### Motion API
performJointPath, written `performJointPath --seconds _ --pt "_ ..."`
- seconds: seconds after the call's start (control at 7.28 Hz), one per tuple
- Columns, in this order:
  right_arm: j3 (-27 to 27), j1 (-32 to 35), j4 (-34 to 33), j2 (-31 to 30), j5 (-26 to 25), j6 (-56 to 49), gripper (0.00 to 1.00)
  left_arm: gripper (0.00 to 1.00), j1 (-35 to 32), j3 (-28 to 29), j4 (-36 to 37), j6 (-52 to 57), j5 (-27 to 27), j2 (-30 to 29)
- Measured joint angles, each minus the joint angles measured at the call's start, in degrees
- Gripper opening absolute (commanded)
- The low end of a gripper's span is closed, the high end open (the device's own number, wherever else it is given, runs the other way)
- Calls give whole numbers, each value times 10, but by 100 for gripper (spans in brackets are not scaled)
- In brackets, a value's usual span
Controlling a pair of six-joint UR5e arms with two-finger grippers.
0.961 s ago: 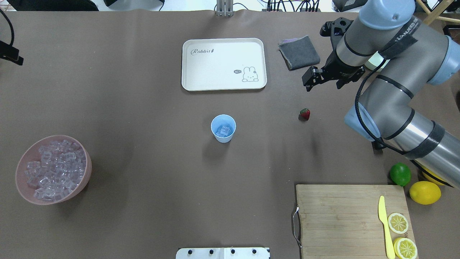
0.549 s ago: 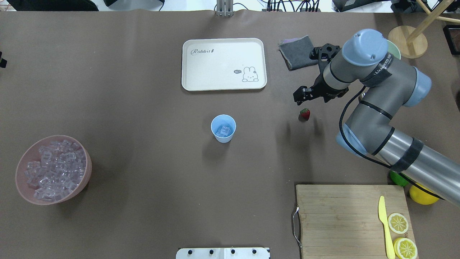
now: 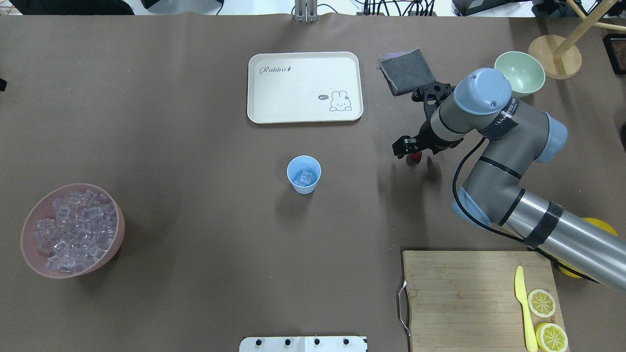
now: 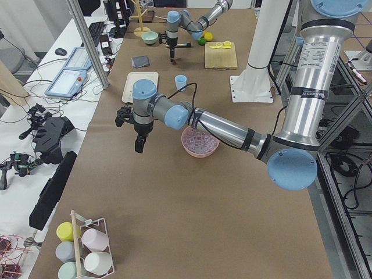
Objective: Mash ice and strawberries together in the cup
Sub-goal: 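Lower the right gripper onto the red strawberry and grasp it, then carry the strawberry with the right gripper over the light-blue cup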
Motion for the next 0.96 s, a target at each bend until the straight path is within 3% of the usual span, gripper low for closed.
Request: performJointPath --seconds 0.69,0.96 --pt "1 -1 -1 0 -18 -1 94 98 -4 -4 -1 0 -10 5" --pt "0 0 -1 1 -28 -1 67 98 -4 -3 -1 0 -10 5"
